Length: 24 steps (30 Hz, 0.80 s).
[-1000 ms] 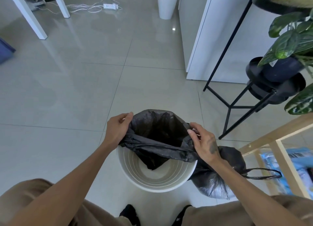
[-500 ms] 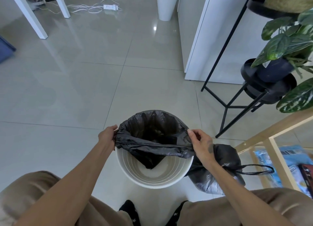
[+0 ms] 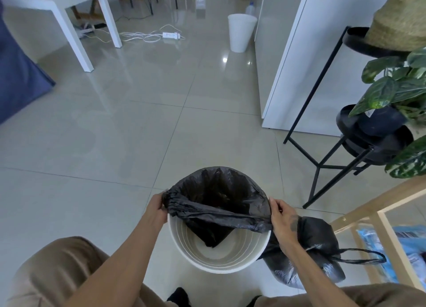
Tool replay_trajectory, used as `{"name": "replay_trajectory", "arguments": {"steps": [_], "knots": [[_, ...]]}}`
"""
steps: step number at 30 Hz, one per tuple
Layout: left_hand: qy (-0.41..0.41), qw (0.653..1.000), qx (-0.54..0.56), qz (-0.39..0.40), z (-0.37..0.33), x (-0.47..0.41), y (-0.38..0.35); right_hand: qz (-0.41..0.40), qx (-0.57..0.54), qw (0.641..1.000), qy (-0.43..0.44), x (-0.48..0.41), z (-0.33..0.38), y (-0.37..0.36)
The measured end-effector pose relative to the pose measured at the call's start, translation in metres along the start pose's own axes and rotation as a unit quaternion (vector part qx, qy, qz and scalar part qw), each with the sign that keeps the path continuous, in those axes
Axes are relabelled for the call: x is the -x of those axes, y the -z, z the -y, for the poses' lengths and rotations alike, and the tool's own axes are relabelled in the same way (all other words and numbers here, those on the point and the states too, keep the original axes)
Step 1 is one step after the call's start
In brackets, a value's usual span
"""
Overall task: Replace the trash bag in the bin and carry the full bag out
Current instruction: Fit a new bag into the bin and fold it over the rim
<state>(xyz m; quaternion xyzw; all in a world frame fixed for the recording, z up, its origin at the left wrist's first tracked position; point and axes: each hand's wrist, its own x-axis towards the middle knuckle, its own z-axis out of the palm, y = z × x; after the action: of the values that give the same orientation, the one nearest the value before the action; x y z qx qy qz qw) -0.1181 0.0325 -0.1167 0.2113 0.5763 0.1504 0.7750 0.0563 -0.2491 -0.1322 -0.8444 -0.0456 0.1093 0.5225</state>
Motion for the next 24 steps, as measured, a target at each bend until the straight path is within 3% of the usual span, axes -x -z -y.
{"name": "replay_trajectory", "arguments": {"steps": [6, 9, 12, 13, 15, 17, 19, 20, 22, 24], "knots": [[-0.073, 0.99, -0.079, -0.089, -0.007, -0.002, 0.005, 0.005, -0.012, 0.999, -0.043, -0.001, 0.008, 0.005], [-0.115, 0.977, -0.066, -0.167, -0.021, -0.003, 0.01, -0.019, -0.024, 0.996, -0.08, -0.001, 0.014, 0.012], [-0.268, 0.921, -0.189, -0.212, -0.028, 0.022, 0.004, -0.043, 0.058, 0.997, 0.019, 0.001, 0.02, 0.026], [-0.347, 0.887, -0.242, -0.184, -0.026, 0.037, 0.0, -0.041, 0.091, 0.99, 0.095, 0.005, 0.021, 0.031], [-0.473, 0.795, -0.376, -0.046, -0.022, 0.065, -0.008, 0.002, 0.128, 0.949, 0.287, 0.015, 0.027, 0.04], [-0.504, 0.652, -0.556, 0.103, -0.016, 0.077, -0.005, 0.106, 0.193, 0.884, 0.412, 0.032, 0.037, 0.051], [-0.496, 0.478, -0.706, 0.165, -0.015, 0.074, 0.005, 0.213, 0.309, 0.824, 0.424, 0.046, 0.043, 0.056], [-0.483, 0.428, -0.743, 0.176, -0.015, 0.07, 0.012, 0.261, 0.365, 0.799, 0.4, 0.053, 0.044, 0.058], [-0.47, 0.377, -0.776, 0.187, -0.015, 0.068, 0.024, 0.311, 0.419, 0.774, 0.358, 0.056, 0.042, 0.061], [-0.492, 0.348, -0.775, 0.191, -0.013, 0.067, 0.033, 0.308, 0.414, 0.781, 0.351, 0.054, 0.036, 0.062]]}}
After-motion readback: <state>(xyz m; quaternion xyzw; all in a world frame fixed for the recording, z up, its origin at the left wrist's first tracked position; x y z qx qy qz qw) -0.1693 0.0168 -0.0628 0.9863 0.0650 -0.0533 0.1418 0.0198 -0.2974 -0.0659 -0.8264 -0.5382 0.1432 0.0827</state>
